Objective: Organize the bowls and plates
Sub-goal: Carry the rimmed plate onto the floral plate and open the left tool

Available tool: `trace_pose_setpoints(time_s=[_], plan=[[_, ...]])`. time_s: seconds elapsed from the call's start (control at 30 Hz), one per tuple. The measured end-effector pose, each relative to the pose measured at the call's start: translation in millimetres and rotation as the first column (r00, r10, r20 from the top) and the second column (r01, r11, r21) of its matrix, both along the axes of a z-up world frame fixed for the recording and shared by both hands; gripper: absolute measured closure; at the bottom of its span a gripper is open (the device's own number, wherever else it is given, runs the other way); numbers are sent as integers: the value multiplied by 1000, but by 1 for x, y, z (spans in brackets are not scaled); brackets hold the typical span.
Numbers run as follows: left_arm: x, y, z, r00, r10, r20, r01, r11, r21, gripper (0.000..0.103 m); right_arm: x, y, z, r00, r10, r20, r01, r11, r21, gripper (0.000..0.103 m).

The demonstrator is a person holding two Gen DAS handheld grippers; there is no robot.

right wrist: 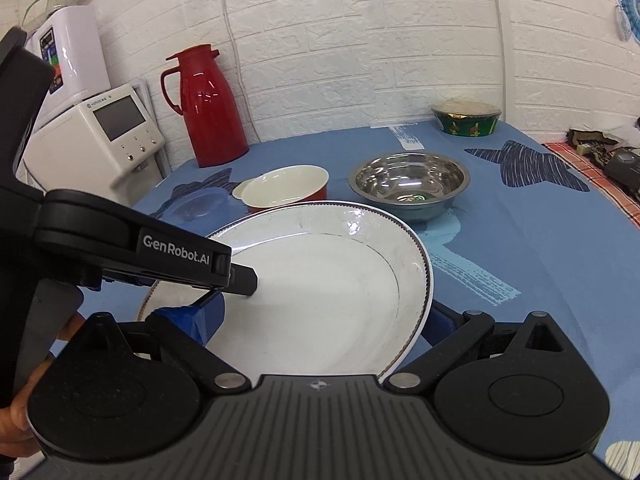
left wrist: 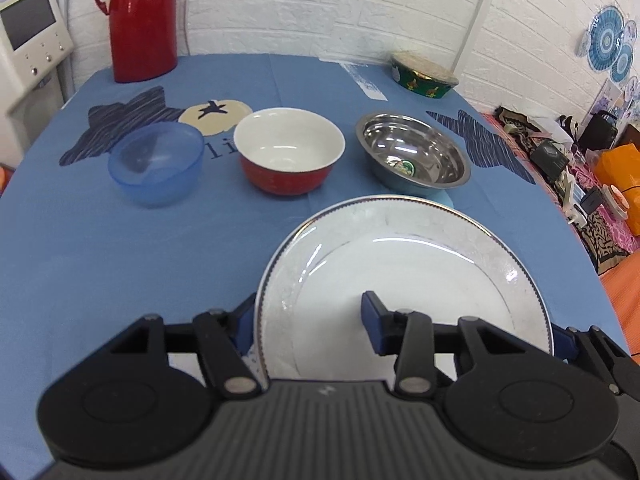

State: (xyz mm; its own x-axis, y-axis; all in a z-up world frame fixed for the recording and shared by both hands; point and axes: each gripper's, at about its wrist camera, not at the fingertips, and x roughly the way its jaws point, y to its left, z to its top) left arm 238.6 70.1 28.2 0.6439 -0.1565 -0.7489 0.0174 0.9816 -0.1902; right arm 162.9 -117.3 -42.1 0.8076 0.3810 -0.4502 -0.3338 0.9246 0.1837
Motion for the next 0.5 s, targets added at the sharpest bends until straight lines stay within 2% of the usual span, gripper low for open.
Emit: trace_pose_setpoints(time_s=[0.2,0.5], plan=[[-49,24,5,998,64,26,-63,998,-17,62,-39,19,2,998,51,23,-51,999,9,15],[-136,69,-5,983,178,41,-178,984,5,62,-93,60,-11,984,179,-10,-178,984,16,15]])
